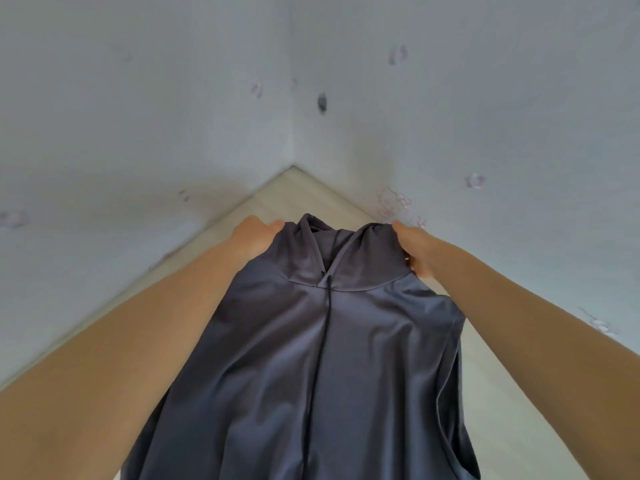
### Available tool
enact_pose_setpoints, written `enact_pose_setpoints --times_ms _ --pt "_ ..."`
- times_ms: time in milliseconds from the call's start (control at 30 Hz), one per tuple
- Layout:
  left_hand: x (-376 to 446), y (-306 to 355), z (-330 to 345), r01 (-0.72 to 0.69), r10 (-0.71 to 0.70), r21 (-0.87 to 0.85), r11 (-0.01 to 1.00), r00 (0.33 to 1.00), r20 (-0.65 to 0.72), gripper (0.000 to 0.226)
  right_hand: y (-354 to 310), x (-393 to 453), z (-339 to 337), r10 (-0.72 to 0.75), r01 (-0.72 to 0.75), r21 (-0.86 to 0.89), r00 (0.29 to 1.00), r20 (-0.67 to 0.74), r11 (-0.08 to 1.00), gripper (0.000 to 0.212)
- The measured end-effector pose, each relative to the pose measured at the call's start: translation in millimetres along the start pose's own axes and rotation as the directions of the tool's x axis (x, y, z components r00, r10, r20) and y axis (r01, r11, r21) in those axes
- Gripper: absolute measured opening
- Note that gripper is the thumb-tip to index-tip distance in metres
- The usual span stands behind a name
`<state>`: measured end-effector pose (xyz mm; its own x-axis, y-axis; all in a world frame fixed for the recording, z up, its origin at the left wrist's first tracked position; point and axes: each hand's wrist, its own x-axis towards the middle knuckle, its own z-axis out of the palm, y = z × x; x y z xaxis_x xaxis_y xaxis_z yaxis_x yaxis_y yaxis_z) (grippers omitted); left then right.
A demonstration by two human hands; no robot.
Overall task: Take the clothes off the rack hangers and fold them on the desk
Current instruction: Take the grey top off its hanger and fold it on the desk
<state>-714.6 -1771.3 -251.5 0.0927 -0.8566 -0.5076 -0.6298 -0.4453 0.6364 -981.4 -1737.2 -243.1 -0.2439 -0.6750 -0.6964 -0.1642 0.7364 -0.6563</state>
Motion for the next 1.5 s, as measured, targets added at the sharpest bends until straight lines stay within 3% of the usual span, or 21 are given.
enact_pose_setpoints --times_ms 100,200,300,367,467,533,633,700,833,900,1000,1067,1133,1200,1233,1267,1333,1367,1433,1500 --pt "9.8 2.4 -0.2 0.13 -0.099 -0.226 0.965 0.985 0.143 0.037 -11.3 6.3 1.6 0.017 -0.016 -0.007 0.999 0.042 1.0 0.031" --pt "14.6 2.9 -0.3 0.072 -0.029 -0.289 0.955 0.988 0.15 0.047 -20.8 4.3 2.3 -0.093 0.096 -0.03 0.991 0.093 0.995 0.019" --pt "10.4 7.8 -6.6 -0.103 0.129 -0.496 0.862 0.991 0.018 0.073 -26.5 2.1 -1.4 -0.366 0.341 0.249 0.929 0.06 0.906 0.035" --pt "6.1 3.1 -14.6 -0.117 0.155 -0.636 0.762 0.988 0.003 0.073 -21.8 -5.7 -6.0 -0.438 0.403 0.362 0.899 0.017 0.841 0.037" --pt "-1.5 -6.6 -18.3 0.029 0.085 -0.648 0.761 0.986 0.144 0.042 -3.5 -8.5 -11.7 -0.294 0.231 0.406 0.951 0.1 0.884 0.026" --pt "-1.9 -13.1 -10.8 0.163 -0.047 -0.629 0.76 0.979 0.196 0.017 1.2 -14.0 -9.5 -0.164 0.071 0.435 0.97 0.181 0.898 0.016" --pt "6.8 -15.9 -3.8 0.264 -0.141 -0.651 0.712 0.962 0.235 0.033 -4.2 -11.7 -1.1 -0.027 -0.031 0.421 0.991 0.133 0.907 0.029" --pt "13.8 -10.8 -4.9 0.306 -0.166 -0.589 0.748 0.946 0.28 0.045 -7.9 -7.4 5.5 0.056 -0.105 0.391 0.989 0.135 0.914 0.038" --pt "19.5 9.6 -8.0 0.335 -0.233 -0.386 0.86 0.929 0.287 0.034 -18.3 -0.2 7.0 0.12 -0.15 0.243 0.984 0.134 0.958 0.047" --pt "19.2 18.0 -9.4 0.301 -0.194 -0.407 0.862 0.939 0.282 0.025 -28.2 -6.1 2.9 0.143 -0.183 0.21 0.971 0.189 0.96 0.041" --pt "23.3 24.0 -17.9 0.172 -0.069 -0.528 0.832 0.976 0.208 0.028 -38.7 -6.3 1.8 -0.053 0.012 0.278 0.988 0.142 0.961 0.01" --pt "20.8 29.2 -27.1 0.046 0.055 -0.586 0.809 0.987 0.152 0.041 -41.2 -8.6 5.9 -0.245 0.189 0.397 0.965 0.094 0.898 0.022" --pt "2.7 34.6 -35.9 -0.085 0.19 -0.685 0.724 0.978 0.08 0.047 -41.5 -16.6 5.4 -0.411 0.32 0.501 0.908 0.079 0.804 0.031" --pt "-22.5 29.4 -41.9 -0.161 0.318 -0.767 0.621 0.946 0.058 0.044 -33.3 -28.4 -3.0 -0.493 0.36 0.572 0.865 0.091 0.737 0.029" --pt "-37.3 19.3 -43.6 -0.167 0.354 -0.76 0.629 0.931 0.089 0.042 -22.1 -37.2 -9.2 -0.503 0.354 0.559 0.854 0.134 0.75 0.028" --pt "-52.0 6.9 -44.8 -0.188 0.371 -0.68 0.709 0.919 0.133 0.041 -8.6 -46.4 -15.5 -0.503 0.368 0.468 0.841 0.202 0.803 0.028" --pt "-70.4 -24.6 -44.4 -0.279 0.354 -0.283 0.918 0.898 0.262 0.041 20.6 -61.8 -24.0 -0.439 0.459 0.017 0.838 0.325 0.888 0.03" --pt "-78.4 -40.4 -42.3 -0.29 0.3 -0.084 0.953 0.888 0.348 0.039 34.0 -67.2 -26.5 -0.388 0.472 -0.217 0.858 0.338 0.855 0.033" --pt "-88.2 -64.4 -33.0 -0.301 0.205 0.115 0.947 0.84 0.503 0.038 53.7 -71.4 -25.5 -0.298 0.446 -0.476 0.886 0.356 0.758 0.043" --pt "-93.3 -78.2 -20.1 -0.349 0.23 0.168 0.922 0.841 0.49 0.035 66.9 -72.3 -21.7 -0.279 0.433 -0.556 0.897 0.343 0.709 0.048"
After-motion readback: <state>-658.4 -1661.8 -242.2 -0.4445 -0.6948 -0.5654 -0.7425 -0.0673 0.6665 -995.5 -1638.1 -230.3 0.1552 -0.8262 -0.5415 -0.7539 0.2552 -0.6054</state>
